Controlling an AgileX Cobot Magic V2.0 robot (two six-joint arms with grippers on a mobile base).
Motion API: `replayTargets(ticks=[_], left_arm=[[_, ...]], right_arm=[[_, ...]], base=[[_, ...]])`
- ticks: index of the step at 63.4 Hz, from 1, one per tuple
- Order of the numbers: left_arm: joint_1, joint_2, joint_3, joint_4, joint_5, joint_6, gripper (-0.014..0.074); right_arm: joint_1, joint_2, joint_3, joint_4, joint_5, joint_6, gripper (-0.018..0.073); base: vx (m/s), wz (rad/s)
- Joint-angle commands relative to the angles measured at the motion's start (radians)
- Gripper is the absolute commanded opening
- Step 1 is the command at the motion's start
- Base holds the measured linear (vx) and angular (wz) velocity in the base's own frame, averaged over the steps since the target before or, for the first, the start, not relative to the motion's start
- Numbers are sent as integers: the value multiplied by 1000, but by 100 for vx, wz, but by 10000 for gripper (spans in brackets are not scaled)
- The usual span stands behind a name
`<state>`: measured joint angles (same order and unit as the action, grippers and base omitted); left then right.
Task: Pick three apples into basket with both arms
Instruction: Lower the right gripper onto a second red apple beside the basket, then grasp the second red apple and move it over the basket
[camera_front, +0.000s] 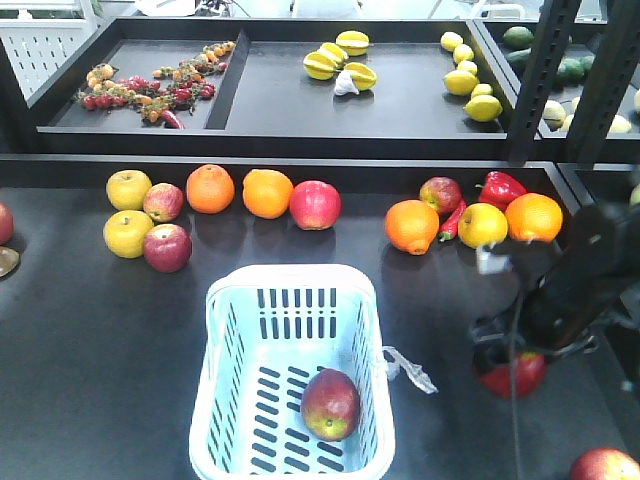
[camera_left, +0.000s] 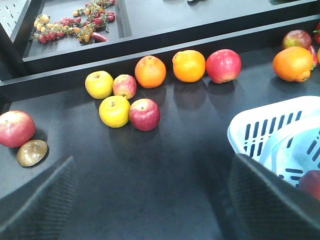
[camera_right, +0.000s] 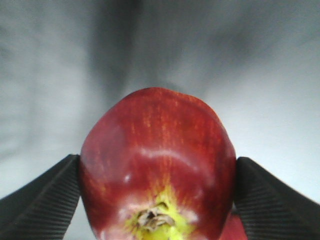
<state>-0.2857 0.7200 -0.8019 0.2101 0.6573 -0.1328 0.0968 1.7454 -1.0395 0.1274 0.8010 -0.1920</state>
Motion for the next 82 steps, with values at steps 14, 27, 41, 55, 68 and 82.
replayTargets(ticks=[14, 27, 41, 55, 68, 82], left_arm=[[-1, -1, -21, 9, -62, -10, 593], [-1, -1, -21, 9, -62, -10, 593], [-1, -1, -21, 9, -62, -10, 593], [-1, -1, -21, 9, -62, -10, 593], [-1, -1, -21, 9, -62, -10, 593], [-1, -1, -21, 9, -62, -10, 593]], right_arm=[[77, -302, -20, 38, 80, -16, 305], [314, -405, -20, 38, 91, 28, 305], [547, -413, -20, 37, -43, 76, 305], [669, -319, -20, 39, -232, 76, 331], [696, -228, -20, 81, -282, 75, 490], [696, -208, -20, 83, -305, 78, 647]], base=[[0, 0], [0, 0], [0, 0], [0, 0], [0, 0], [0, 0]])
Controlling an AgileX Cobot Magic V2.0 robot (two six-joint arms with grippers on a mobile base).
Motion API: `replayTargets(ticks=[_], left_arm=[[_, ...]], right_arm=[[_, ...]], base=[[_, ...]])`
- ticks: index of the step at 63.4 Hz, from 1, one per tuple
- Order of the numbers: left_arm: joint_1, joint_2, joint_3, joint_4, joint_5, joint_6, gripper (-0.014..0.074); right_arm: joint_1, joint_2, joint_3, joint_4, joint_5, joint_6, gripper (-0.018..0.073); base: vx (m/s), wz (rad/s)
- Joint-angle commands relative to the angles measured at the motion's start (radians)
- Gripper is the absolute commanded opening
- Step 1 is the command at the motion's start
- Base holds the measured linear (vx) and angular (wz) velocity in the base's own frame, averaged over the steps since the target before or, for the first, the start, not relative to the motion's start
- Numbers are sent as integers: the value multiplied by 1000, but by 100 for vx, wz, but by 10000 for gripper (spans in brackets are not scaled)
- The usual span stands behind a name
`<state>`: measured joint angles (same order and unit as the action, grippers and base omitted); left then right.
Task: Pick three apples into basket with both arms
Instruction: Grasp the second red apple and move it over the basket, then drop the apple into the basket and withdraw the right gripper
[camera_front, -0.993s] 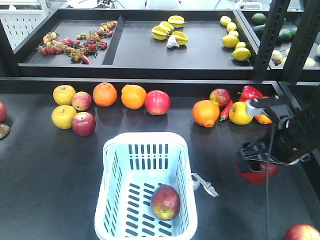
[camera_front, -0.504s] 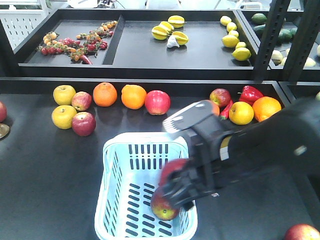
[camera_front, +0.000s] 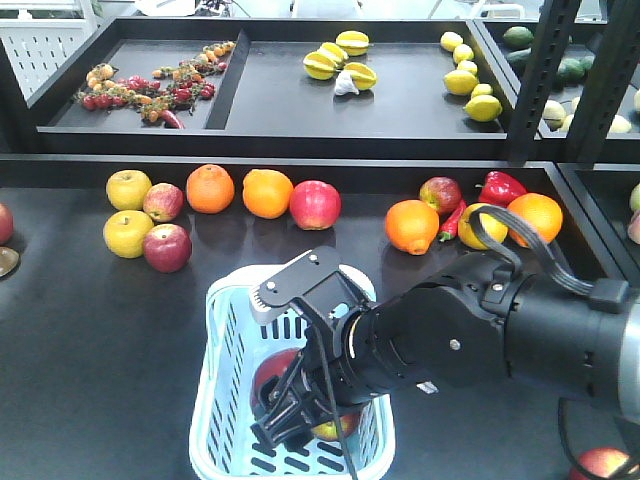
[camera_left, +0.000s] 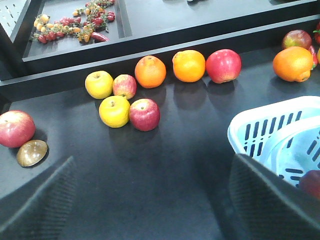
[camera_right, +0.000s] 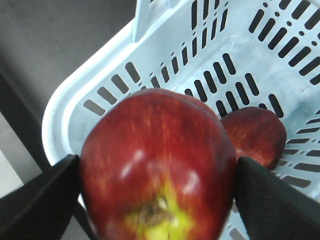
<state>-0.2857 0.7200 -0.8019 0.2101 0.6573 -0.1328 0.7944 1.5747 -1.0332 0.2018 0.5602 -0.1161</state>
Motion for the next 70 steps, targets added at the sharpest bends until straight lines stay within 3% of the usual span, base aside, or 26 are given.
replayTargets(ticks=[1, 20, 29, 38, 50, 70], left_arm=[[-1, -1, -21, 9, -62, -10, 593], [-1, -1, -21, 9, -62, -10, 593], [-1, -1, -21, 9, -62, -10, 593], [-1, -1, -21, 9, -62, -10, 593], [-1, -1, -21, 9, -62, -10, 593], [-1, -1, -21, 9, -62, -10, 593]], right_arm=[[-1, -37, -27, 9, -66, 4, 650], [-7, -41, -27, 2, -7, 49, 640], [-7, -72, -27, -108, 82, 176, 617], [-7, -119, -27, -280, 176, 315, 600], [-11, -183, -27, -372, 303, 339, 598], [-241, -212, -20, -360, 379, 266, 595]], base=[[0, 0], [0, 0], [0, 0], [0, 0], [0, 0], [0, 0]])
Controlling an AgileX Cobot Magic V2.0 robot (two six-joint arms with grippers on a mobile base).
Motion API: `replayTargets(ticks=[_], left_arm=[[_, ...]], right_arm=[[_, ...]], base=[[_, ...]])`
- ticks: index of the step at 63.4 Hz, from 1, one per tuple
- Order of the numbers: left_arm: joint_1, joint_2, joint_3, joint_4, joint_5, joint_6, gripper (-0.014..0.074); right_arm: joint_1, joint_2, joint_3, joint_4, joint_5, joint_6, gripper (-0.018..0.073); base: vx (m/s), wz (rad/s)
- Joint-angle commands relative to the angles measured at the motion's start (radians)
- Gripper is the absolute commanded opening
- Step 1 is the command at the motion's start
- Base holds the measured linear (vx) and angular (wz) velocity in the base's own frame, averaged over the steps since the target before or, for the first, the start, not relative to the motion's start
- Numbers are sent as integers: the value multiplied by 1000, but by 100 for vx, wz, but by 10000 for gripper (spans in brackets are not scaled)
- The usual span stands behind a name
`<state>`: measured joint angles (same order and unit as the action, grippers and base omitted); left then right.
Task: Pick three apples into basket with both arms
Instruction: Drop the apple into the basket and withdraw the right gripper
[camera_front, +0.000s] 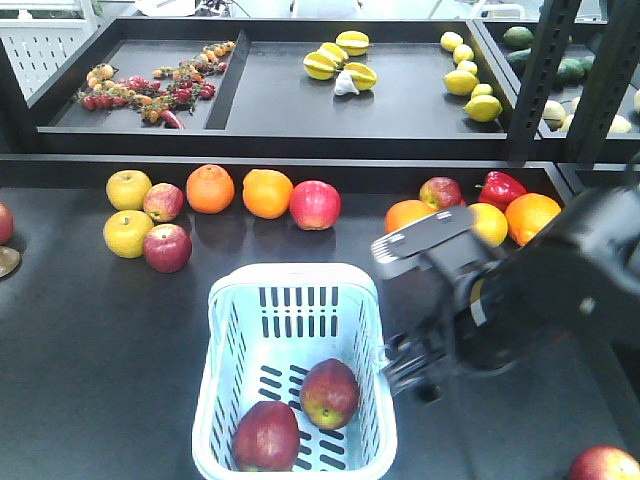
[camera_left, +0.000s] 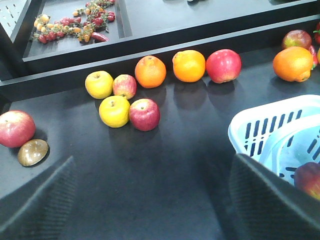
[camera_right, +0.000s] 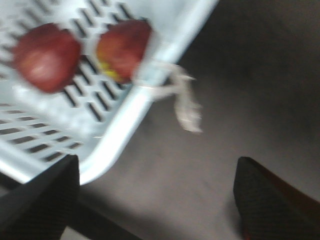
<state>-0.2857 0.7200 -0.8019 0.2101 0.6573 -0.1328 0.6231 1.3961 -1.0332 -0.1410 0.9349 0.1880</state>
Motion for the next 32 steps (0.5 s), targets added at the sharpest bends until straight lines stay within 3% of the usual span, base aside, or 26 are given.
replayTargets(ticks=[1, 32], left_arm=[[-1, -1, -21, 9, -62, -10, 593], [-1, -1, -21, 9, -62, -10, 593]], right_arm=[[-80, -34, -16, -17, 5, -43, 595], [-512, -100, 372, -12, -99, -104, 595]], base=[[0, 0], [0, 0]])
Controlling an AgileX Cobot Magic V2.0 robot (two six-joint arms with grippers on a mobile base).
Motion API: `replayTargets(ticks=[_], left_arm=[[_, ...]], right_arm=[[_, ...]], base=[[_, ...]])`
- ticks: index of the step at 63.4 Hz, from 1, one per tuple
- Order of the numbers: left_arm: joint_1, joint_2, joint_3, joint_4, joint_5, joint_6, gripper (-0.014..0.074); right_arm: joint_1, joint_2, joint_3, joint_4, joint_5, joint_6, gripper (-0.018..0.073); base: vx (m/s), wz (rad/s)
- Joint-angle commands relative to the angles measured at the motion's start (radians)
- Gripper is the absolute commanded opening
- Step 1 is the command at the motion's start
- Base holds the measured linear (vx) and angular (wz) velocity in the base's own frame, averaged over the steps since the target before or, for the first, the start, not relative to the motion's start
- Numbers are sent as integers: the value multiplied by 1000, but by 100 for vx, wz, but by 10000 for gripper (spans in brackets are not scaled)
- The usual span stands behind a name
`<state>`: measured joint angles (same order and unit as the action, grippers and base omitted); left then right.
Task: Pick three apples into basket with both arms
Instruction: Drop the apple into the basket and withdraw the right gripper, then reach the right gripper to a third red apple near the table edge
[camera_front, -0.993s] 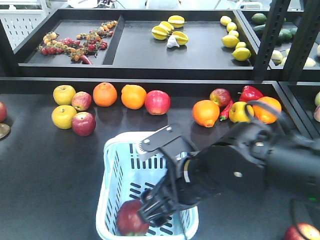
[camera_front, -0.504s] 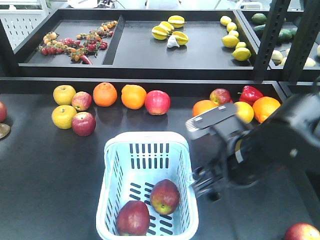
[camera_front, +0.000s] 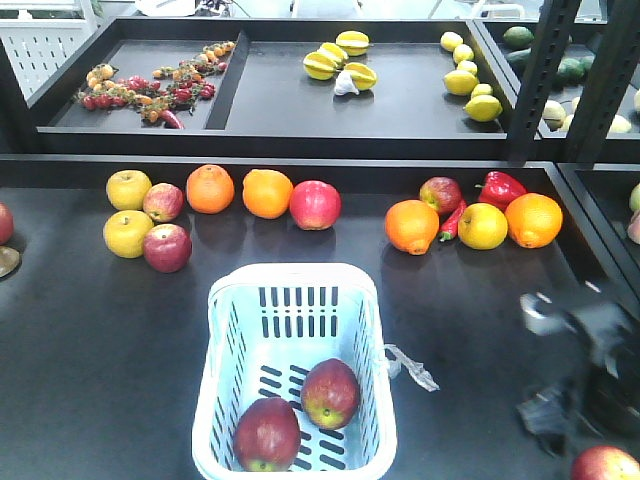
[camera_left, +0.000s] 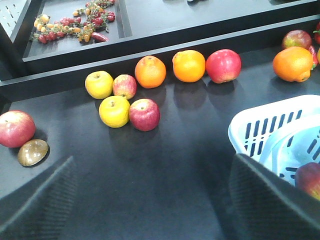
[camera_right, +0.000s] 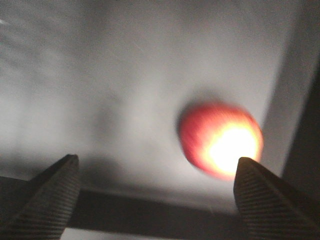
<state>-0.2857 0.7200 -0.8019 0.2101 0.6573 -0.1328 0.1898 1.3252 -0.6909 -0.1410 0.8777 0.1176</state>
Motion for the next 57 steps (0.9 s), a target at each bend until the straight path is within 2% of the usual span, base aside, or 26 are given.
replayTargets(ticks=[1, 6, 13, 35, 57], left_arm=[[-1, -1, -21, 9, -62, -10, 593], [-1, -1, -21, 9, -62, -10, 593], [-1, -1, -21, 8, -62, -10, 593], [-1, -1, -21, 9, -61, -10, 593], [-1, -1, -21, 9, -61, -10, 593]], right_arm=[[-92, -29, 38, -12, -47, -45, 595], [-155, -29, 73, 15, -66, -63, 595], [-197, -29, 69, 66, -106, -118, 595], [-322, 2, 69, 67, -184, -118, 595], [-330, 169, 69, 107, -234, -159, 595]], base=[[0, 0], [0, 0], [0, 0], [0, 0], [0, 0]])
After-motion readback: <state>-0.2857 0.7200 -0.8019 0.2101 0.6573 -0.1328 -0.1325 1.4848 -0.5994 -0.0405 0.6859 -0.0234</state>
